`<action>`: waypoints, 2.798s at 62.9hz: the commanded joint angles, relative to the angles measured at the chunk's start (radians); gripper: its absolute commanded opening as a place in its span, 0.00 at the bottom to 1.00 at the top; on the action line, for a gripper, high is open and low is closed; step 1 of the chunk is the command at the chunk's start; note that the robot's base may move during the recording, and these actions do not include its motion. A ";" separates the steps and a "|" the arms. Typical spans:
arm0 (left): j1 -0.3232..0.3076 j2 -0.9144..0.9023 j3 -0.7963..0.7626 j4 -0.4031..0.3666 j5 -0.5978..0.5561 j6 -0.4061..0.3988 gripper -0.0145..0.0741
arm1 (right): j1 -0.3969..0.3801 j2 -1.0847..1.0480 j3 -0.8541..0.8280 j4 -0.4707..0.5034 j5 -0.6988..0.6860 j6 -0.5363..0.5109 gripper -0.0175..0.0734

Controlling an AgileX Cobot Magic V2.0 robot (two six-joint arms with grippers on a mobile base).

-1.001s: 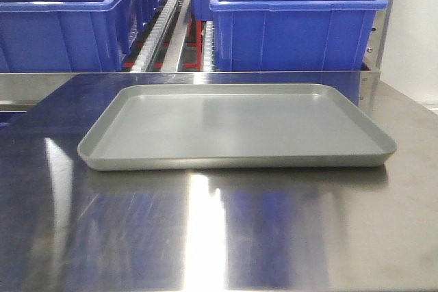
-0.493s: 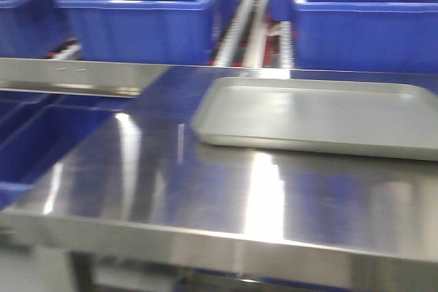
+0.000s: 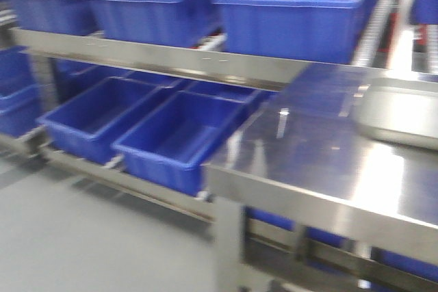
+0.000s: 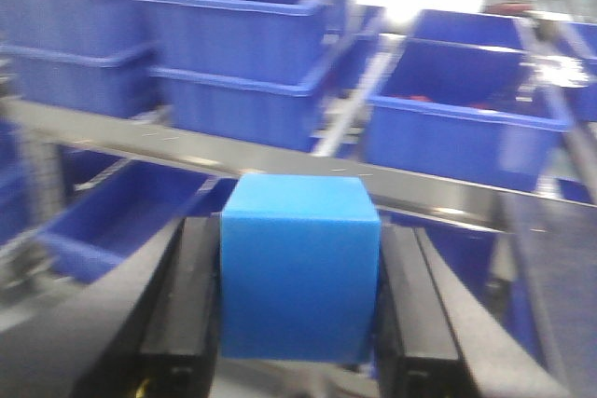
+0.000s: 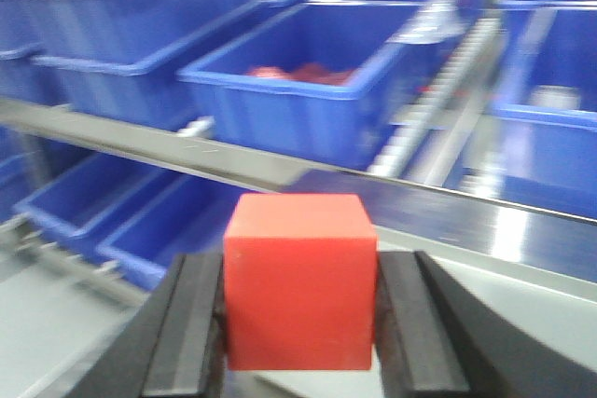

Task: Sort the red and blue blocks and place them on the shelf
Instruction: 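Drive backward and turn away from the table holding both cubes, then drive along the aisle carrying both cubes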

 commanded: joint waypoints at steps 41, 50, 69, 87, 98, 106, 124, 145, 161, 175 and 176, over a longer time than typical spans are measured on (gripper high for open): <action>-0.001 0.005 -0.030 -0.010 -0.096 -0.001 0.53 | -0.007 0.009 -0.027 -0.016 -0.091 -0.009 0.60; -0.001 0.005 -0.030 -0.010 -0.096 -0.001 0.53 | -0.007 0.009 -0.027 -0.016 -0.091 -0.009 0.60; -0.001 0.005 -0.030 -0.010 -0.096 -0.001 0.53 | -0.007 0.009 -0.027 -0.016 -0.091 -0.009 0.60; -0.001 0.005 -0.030 -0.010 -0.096 -0.001 0.53 | -0.007 0.009 -0.027 -0.016 -0.091 -0.009 0.60; -0.001 0.005 -0.030 -0.010 -0.096 -0.001 0.53 | -0.007 0.009 -0.027 -0.016 -0.091 -0.009 0.60; -0.001 0.005 -0.030 -0.010 -0.096 -0.001 0.53 | -0.007 0.009 -0.027 -0.016 -0.091 -0.009 0.60; -0.001 0.005 -0.030 -0.010 -0.096 -0.001 0.53 | -0.007 0.009 -0.027 -0.016 -0.091 -0.009 0.60; -0.001 0.005 -0.030 -0.010 -0.096 -0.001 0.53 | -0.007 0.009 -0.027 -0.016 -0.091 -0.009 0.60; -0.001 0.005 -0.030 -0.010 -0.096 -0.001 0.53 | -0.007 0.009 -0.027 -0.016 -0.091 -0.009 0.60; -0.001 0.005 -0.030 -0.010 -0.096 -0.001 0.53 | -0.007 0.009 -0.027 -0.016 -0.091 -0.009 0.60; -0.001 0.005 -0.030 -0.010 -0.096 -0.001 0.53 | -0.007 0.009 -0.027 -0.016 -0.091 -0.009 0.60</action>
